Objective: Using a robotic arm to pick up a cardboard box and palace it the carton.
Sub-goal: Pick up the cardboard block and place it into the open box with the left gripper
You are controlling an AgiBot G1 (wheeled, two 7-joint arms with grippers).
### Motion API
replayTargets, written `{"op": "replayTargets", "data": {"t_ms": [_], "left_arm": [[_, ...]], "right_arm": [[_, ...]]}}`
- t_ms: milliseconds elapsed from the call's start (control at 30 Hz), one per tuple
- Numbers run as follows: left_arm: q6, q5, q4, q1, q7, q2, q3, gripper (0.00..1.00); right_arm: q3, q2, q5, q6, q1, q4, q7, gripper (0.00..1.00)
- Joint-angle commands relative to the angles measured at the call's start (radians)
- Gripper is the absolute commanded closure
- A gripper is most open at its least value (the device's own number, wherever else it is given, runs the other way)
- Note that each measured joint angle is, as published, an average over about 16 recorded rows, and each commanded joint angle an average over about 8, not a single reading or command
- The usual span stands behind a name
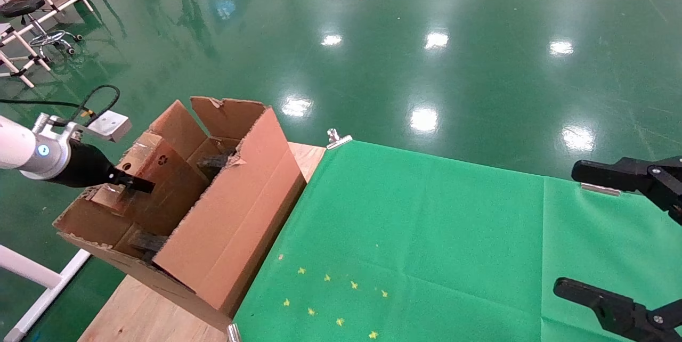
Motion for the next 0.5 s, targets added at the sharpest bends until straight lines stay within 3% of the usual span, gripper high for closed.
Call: {"op": "replayTargets", "data": {"t_ms": [33, 500], "left_arm": [[-0.014, -0.003, 0.002, 0.013, 0.000, 0.003, -0.002, 1.00], [-0.062, -0.037, 0.009, 0.086, -0.009, 0.020, -0.026, 1.00]], "right_arm": [[0.000, 0.000, 0.000, 0.000, 0.000, 0.000, 0.000, 0.00], [0.000, 0.000, 0.000, 0.000, 0.000, 0.000, 0.000, 0.00]]}}
